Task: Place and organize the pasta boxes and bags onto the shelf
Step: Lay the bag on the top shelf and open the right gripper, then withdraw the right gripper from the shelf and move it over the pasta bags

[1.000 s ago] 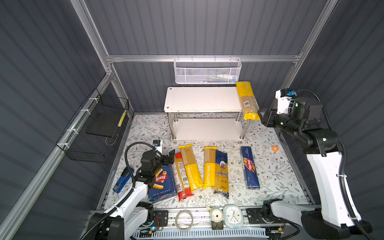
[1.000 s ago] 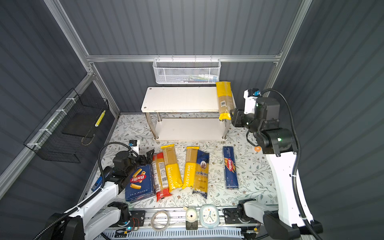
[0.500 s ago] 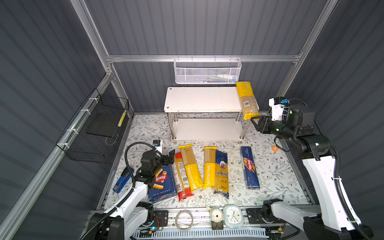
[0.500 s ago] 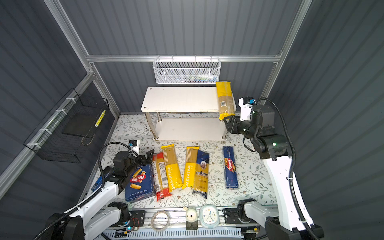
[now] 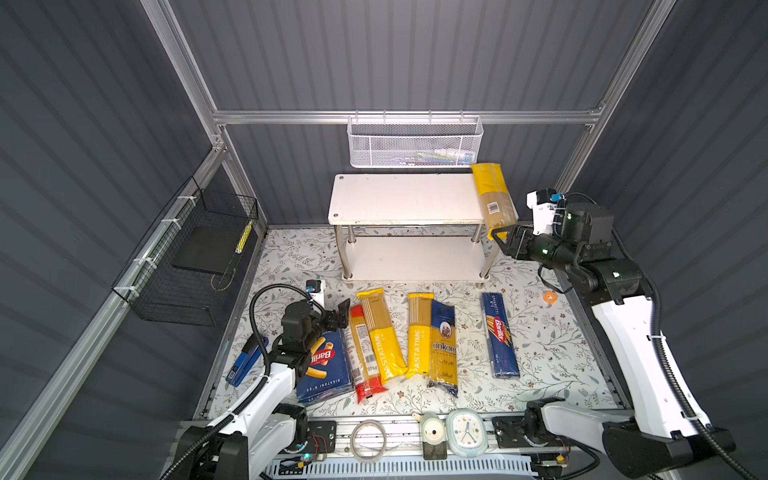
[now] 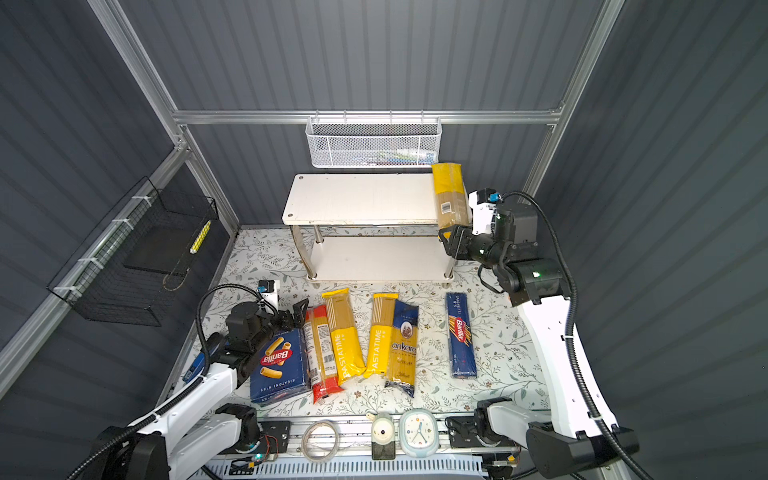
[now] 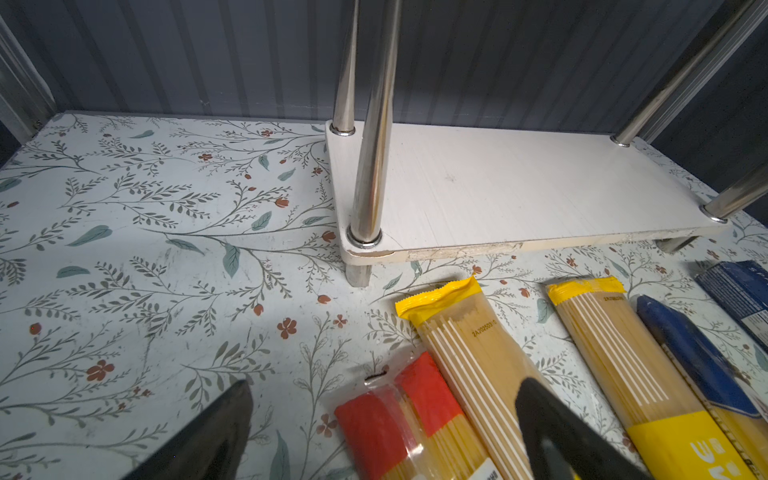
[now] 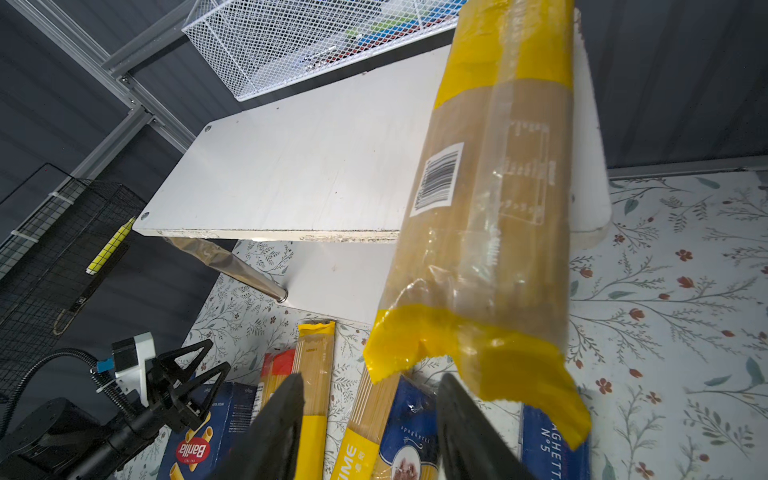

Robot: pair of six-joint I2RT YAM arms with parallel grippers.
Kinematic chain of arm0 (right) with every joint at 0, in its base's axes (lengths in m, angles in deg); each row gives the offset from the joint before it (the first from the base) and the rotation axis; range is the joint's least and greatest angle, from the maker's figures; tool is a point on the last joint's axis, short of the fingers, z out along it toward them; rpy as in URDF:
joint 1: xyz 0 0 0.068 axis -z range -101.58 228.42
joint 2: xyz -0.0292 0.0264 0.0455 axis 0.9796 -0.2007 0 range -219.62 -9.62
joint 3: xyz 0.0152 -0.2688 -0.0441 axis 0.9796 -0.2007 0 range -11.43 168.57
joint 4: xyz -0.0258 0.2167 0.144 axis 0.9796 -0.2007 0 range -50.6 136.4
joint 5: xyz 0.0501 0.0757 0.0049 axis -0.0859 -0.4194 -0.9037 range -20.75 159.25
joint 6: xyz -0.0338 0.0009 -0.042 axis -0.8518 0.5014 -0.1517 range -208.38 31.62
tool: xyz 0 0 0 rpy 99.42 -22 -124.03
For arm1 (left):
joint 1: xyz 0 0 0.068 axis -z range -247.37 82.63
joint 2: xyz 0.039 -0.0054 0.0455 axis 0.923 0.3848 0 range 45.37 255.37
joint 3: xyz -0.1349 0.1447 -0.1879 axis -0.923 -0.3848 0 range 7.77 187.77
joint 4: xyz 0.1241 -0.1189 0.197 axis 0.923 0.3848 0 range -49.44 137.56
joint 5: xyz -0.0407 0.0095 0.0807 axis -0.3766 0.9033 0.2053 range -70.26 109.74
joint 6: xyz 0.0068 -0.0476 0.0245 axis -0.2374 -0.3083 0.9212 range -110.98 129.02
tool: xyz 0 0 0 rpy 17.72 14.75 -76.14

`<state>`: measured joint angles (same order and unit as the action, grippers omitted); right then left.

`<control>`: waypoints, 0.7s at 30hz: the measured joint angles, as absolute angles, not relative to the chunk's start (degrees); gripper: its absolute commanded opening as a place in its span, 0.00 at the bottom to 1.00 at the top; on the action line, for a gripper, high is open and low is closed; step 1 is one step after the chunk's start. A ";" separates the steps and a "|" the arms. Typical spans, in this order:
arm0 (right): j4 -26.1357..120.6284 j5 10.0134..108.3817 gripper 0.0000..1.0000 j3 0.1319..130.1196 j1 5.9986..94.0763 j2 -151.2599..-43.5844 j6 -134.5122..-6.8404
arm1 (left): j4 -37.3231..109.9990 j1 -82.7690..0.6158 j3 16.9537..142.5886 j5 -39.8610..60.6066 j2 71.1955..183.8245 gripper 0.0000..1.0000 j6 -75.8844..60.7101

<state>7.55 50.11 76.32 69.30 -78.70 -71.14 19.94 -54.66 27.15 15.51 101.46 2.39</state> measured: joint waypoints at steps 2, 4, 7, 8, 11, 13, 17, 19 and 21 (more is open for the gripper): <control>7.96 49.41 0.54 76.32 69.27 -79.53 -70.81 | 19.94 -54.66 27.15 15.51 101.46 1.00 2.36; 8.31 49.11 0.54 76.32 69.30 -80.23 -70.75 | 19.94 -54.66 27.15 15.51 101.46 1.00 2.39; 8.66 49.11 0.55 76.34 69.27 -81.10 -70.77 | 19.91 -54.66 27.15 15.51 101.46 1.00 2.39; 8.73 49.09 0.55 76.34 69.27 -81.41 -70.77 | 19.94 -54.66 27.15 15.51 101.46 1.00 2.36; 8.86 49.07 0.55 76.36 69.27 -82.22 -70.77 | 19.94 -54.66 27.15 15.49 101.46 1.00 2.39; 8.94 49.02 0.55 76.45 69.27 -82.70 -70.77 | 19.94 -54.66 27.15 15.51 101.46 1.00 2.39; 9.05 48.52 0.55 76.93 69.27 -83.64 -70.77 | 19.94 -54.66 27.15 15.51 101.46 0.99 2.39; 8.92 48.41 0.55 77.37 69.27 -83.86 -70.75 | 19.94 -54.66 27.17 15.51 101.46 1.00 2.39; 8.62 48.39 0.54 77.85 69.27 -83.88 -70.75 | 19.94 -54.66 27.17 15.51 101.46 1.00 2.39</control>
<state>8.62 48.39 77.85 69.27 -83.88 -70.75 19.94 -54.66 27.17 15.51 101.46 2.39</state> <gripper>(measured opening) 0.544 0.995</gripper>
